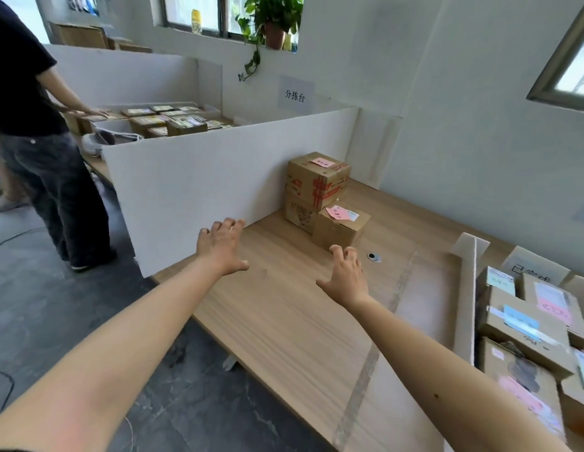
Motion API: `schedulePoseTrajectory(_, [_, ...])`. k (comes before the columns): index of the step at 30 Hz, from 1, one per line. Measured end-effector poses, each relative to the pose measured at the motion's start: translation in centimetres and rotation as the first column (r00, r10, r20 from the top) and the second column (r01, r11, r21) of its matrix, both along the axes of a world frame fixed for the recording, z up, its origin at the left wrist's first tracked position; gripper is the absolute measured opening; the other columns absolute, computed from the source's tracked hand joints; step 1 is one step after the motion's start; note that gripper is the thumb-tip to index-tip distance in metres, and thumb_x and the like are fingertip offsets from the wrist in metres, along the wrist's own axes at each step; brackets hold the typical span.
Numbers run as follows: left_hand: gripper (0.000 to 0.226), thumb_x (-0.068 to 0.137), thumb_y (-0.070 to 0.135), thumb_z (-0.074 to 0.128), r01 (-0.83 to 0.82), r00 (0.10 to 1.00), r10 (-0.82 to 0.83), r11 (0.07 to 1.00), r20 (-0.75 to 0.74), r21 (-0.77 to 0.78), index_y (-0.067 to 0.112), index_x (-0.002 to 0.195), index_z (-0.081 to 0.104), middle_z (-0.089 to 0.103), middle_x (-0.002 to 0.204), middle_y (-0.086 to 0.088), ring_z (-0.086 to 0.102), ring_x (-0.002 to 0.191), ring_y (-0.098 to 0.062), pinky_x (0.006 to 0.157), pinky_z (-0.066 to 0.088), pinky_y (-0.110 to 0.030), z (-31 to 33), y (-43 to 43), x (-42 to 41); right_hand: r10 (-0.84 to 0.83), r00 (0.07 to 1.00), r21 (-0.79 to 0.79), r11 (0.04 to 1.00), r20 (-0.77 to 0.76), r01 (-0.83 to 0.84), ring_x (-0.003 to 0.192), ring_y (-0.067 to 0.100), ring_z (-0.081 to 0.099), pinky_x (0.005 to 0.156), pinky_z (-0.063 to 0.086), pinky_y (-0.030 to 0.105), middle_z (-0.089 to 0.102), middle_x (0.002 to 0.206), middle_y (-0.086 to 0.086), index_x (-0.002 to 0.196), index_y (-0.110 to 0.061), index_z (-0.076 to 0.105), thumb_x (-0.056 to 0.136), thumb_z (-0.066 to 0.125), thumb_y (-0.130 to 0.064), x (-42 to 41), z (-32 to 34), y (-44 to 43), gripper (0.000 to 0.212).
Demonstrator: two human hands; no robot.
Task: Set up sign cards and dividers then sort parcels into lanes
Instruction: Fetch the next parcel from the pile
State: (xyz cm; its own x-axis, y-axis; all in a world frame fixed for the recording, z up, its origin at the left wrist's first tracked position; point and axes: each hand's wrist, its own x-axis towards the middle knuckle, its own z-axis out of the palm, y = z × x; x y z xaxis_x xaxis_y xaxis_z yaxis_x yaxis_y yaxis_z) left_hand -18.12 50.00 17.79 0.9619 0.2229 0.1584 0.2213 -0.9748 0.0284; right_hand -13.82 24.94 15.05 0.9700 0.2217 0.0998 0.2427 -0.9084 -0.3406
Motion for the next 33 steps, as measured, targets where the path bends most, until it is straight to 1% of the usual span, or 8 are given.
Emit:
schedulePoseTrajectory(7, [0.095,0.072,0.050,0.067,0.076,0.997,-0.076,0.997,-0.002,-0.018,0.024,0.147,0.016,0.030,0.147,-0.001,0.035,0.132,-0.022,0.101,0.033,-0.037,0.1,2.0,2.8,-0.062,0.997,0.062,0.996,-0.039,0.064,0.118,0.032,0.044,0.100,0.040,0.041,0.045,0.130,0.010,0.138,-0.016,0.037,0.082,0.063,-0.029,0.7,-0.1,2.1,0.063])
schedulePoseTrajectory(14, [0.094,0.071,0.050,0.070,0.133,0.991,-0.131,0.987,0.029,-0.087,0.026,0.146,0.020,0.033,0.146,-0.001,0.036,0.132,-0.023,0.103,0.033,-0.038,0.6,2.7,6.8,-0.077,0.996,0.122,0.989,-0.055,0.083,0.122,0.031,0.044,0.103,0.039,0.041,0.050,0.137,0.005,0.138,-0.017,0.043,0.081,0.061,-0.026,3.4,0.4,3.1,0.061])
schedulePoseTrajectory(20, [0.096,0.071,0.051,0.071,0.165,0.986,-0.165,0.975,0.007,-0.152,0.026,0.147,0.018,0.031,0.147,-0.002,0.034,0.134,-0.023,0.104,0.033,-0.039,0.5,3.4,11.9,-0.132,0.987,0.128,0.981,-0.091,0.143,0.119,0.031,0.048,0.096,0.044,0.040,0.054,0.132,0.006,0.137,-0.017,0.043,0.081,0.061,-0.029,8.0,-0.3,3.9,0.060])
schedulePoseTrajectory(23, [0.098,0.072,0.051,0.071,0.185,0.982,-0.189,0.967,-0.008,-0.175,0.026,0.148,0.016,0.030,0.148,-0.002,0.034,0.134,-0.023,0.105,0.033,-0.040,0.2,3.7,14.8,-0.164,0.980,0.128,0.976,-0.116,0.179,0.120,0.031,0.048,0.097,0.044,0.042,0.053,0.133,0.008,0.139,-0.017,0.039,0.083,0.061,-0.031,11.1,-0.1,4.2,0.062])
schedulePoseTrajectory(28, [0.099,0.072,0.049,0.072,0.211,0.974,-0.223,0.954,-0.032,-0.215,0.028,0.149,0.013,0.028,0.149,-0.002,0.033,0.135,-0.023,0.104,0.034,-0.041,0.2,4.4,21.1,-0.211,0.964,0.218,0.945,-0.163,0.244,0.122,0.030,0.047,0.098,0.044,0.044,0.050,0.134,0.011,0.140,-0.017,0.039,0.083,0.062,-0.033,16.7,-0.1,4.9,0.064])
schedulePoseTrajectory(30, [0.099,0.072,0.048,0.073,0.203,0.975,-0.220,0.941,-0.034,-0.272,0.028,0.148,0.014,0.027,0.150,-0.003,0.033,0.135,-0.024,0.103,0.036,-0.041,0.2,4.5,23.7,-0.223,0.957,0.267,0.926,-0.185,0.267,0.120,0.030,0.047,0.096,0.045,0.041,0.051,0.133,0.010,0.139,-0.016,0.039,0.084,0.061,-0.032,19.0,-0.2,5.1,0.061])
schedulePoseTrajectory(31, [0.098,0.071,0.048,0.074,0.188,0.976,-0.213,0.923,-0.038,-0.337,0.029,0.148,0.015,0.027,0.150,-0.004,0.033,0.135,-0.025,0.103,0.036,-0.042,0.1,4.5,24.9,-0.226,0.953,0.291,0.915,-0.203,0.279,0.119,0.030,0.048,0.093,0.045,0.038,0.051,0.132,0.010,0.139,-0.015,0.039,0.085,0.060,-0.030,20.1,-0.2,5.2,0.060])
schedulePoseTrajectory(33, [0.099,0.070,0.046,0.077,0.157,0.978,-0.205,0.836,-0.033,-0.526,0.029,0.147,0.018,0.026,0.150,-0.007,0.033,0.135,-0.026,0.107,0.035,-0.043,0.1,4.1,27.7,-0.225,0.942,0.334,0.893,-0.248,0.301,0.109,0.027,0.052,0.079,0.043,0.030,0.056,0.123,0.010,0.139,-0.014,0.038,0.088,0.058,-0.025,22.6,-0.1,5.4,0.057])
